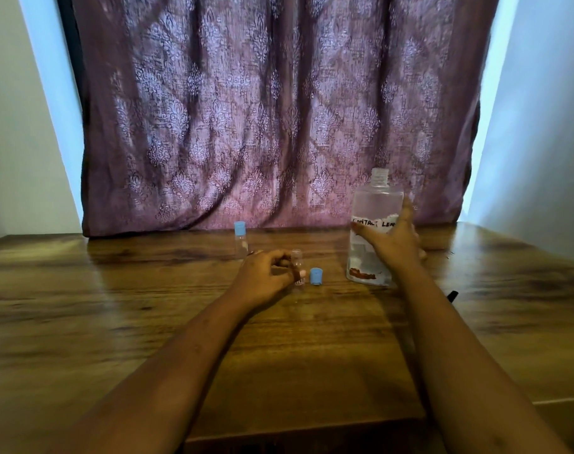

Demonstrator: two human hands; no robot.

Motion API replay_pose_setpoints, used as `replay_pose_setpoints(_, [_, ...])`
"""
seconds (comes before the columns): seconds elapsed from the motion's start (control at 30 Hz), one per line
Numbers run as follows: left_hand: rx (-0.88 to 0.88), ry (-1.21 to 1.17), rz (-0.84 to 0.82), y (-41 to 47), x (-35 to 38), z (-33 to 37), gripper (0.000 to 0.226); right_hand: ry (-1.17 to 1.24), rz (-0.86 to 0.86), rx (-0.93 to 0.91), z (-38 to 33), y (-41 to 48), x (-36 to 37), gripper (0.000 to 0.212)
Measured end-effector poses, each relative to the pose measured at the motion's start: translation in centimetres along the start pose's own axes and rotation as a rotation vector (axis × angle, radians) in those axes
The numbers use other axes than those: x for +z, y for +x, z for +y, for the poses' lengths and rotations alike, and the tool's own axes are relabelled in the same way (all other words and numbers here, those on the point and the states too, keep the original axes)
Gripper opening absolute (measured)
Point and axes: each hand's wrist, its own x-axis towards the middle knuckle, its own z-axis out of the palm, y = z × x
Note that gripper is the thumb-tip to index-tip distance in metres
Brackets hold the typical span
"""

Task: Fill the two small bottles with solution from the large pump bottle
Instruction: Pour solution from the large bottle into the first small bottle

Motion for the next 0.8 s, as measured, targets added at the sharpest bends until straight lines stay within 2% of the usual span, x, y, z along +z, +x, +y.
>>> replay_pose_setpoints(0.07, [0.003,-0.016,0.007,0.1,0.0,-0.1,0.024,0.076,-0.043,-0.005,0.1,0.1,0.1,0.102])
replay_pose_setpoints(0.17, [0.007,-0.014,0.024,0.2,0.0,-0.3,0.018,0.148,-0.010,-0.003,0.1,0.3,0.0,0.101])
replay_pose_setpoints(0.23, [0.008,-0.006,0.031,0.3,-0.1,-0.4,0.019,0.135,0.015,-0.066,-0.2,0.0,-0.1,0.089])
replay_pose_setpoints(0.3, [0.008,0.008,0.031,0.4,-0.1,-0.5,0.019,0.071,0.015,-0.177,-0.5,-0.4,0.0,0.080])
replay_pose_setpoints(0.4, [0.008,0.024,0.028,0.3,-0.2,-0.6,0.018,-0.063,-0.012,-0.328,-0.8,-1.1,0.4,0.078])
replay_pose_setpoints(0.6, [0.016,0.020,0.029,0.1,-0.2,-0.4,0.017,-0.384,-0.093,-0.393,-1.1,-2.1,1.3,0.078])
replay_pose_setpoints(0.8, [0.019,0.004,0.009,0.1,-0.3,-0.4,0.014,-0.565,-0.154,-0.506,-1.3,-2.5,2.2,0.070])
